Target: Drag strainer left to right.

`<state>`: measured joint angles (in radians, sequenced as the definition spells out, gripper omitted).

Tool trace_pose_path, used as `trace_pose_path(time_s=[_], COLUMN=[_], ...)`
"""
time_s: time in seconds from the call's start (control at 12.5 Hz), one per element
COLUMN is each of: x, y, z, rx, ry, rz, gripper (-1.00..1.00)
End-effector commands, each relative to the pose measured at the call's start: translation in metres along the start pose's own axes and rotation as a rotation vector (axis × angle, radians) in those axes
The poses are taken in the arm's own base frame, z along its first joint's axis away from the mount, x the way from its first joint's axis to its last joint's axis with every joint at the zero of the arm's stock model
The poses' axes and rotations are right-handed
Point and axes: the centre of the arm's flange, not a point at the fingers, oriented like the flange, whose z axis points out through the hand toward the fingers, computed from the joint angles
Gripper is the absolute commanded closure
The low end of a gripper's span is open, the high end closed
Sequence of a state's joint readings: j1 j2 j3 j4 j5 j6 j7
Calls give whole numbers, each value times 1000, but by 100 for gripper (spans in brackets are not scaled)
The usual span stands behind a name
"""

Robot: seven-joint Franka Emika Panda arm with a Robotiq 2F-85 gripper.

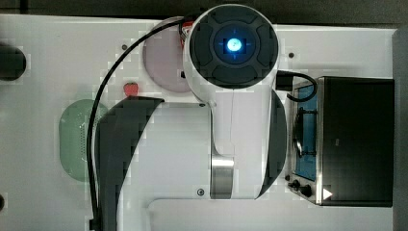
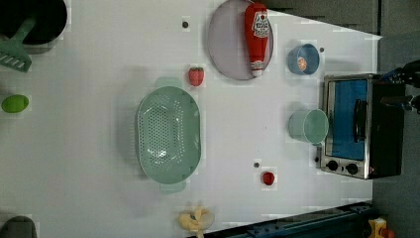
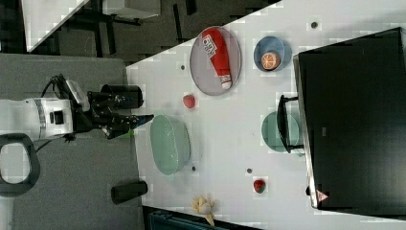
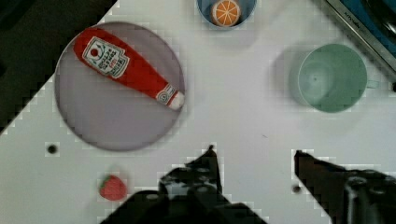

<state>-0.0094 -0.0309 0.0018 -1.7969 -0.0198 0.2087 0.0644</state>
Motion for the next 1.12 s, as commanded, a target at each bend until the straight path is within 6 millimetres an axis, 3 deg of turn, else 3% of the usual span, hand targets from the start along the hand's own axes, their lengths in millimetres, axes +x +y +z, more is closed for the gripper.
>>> trace_pose_path(time_s=[0.08, 0.24, 0.4, 0.72, 1.12], x=[-73, -80, -104, -186, -286], y=[119, 111, 83, -1, -99], z=[-74, -73, -67, -31, 44], rx=[30, 31, 23, -49, -11], ry=[-25, -31, -42, -25, -8], rz=[111, 98, 44, 62, 259], gripper=[-59, -99, -100, -100, -100])
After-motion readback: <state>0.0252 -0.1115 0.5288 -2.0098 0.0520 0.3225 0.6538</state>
